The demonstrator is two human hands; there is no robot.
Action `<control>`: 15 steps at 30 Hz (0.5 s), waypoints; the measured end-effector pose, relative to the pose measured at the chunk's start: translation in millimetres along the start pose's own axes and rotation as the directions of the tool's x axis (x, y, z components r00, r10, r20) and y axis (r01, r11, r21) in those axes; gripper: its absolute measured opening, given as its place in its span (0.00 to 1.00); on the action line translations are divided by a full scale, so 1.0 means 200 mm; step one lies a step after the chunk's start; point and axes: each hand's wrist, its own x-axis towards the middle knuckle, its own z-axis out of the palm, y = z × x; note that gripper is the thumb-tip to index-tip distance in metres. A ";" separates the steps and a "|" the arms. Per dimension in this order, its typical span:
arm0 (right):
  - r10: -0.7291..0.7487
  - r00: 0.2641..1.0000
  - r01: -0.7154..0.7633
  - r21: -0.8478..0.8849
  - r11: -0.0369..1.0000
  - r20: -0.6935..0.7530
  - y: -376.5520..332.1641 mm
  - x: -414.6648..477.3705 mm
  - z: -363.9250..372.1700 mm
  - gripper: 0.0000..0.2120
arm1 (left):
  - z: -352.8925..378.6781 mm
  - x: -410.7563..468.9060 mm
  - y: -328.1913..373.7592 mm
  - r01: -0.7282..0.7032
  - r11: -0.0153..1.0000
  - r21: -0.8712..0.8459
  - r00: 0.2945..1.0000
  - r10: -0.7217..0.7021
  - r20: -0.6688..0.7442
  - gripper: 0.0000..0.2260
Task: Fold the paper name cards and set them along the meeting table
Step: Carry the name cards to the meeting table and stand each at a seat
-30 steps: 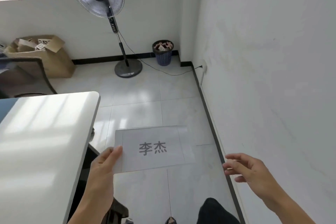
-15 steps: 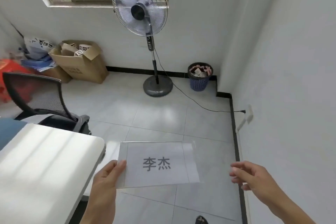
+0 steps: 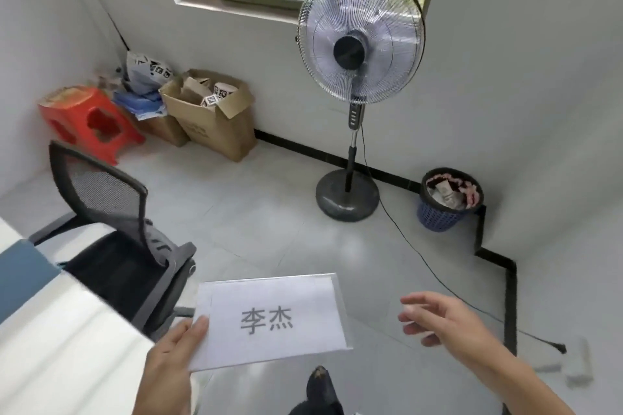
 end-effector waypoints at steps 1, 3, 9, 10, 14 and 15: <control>-0.010 1.000 0.010 -0.011 1.000 0.011 -0.10 0.09 -0.02 0.07 | 0.05 0.10 0.08 -0.015 1.000 -0.013 1.000 0.016 0.007 0.09; -0.040 0.999 0.040 -0.042 0.998 0.015 -0.29 0.26 -0.06 0.06 | 0.12 0.29 0.20 -0.023 0.999 -0.024 0.999 0.024 0.031 0.09; -0.091 0.995 0.093 -0.046 0.995 0.035 -0.73 0.88 -0.12 0.07 | 0.37 0.75 0.50 -0.026 0.996 -0.085 1.000 0.026 -0.001 0.28; -0.092 0.994 0.096 -0.060 0.994 0.060 -0.79 1.01 -0.11 0.07 | 0.38 0.83 0.52 -0.045 0.993 -0.109 0.999 0.041 -0.033 0.26; -0.106 0.974 0.131 -0.114 0.985 0.202 -1.06 1.51 -0.02 0.06 | 0.42 1.14 0.58 -0.091 0.980 -0.175 0.980 0.057 -0.189 0.11; -0.111 0.965 0.144 -0.126 0.982 0.238 -1.14 1.63 0.01 0.06 | 0.43 1.20 0.61 -0.098 0.976 -0.194 0.974 0.053 -0.222 0.09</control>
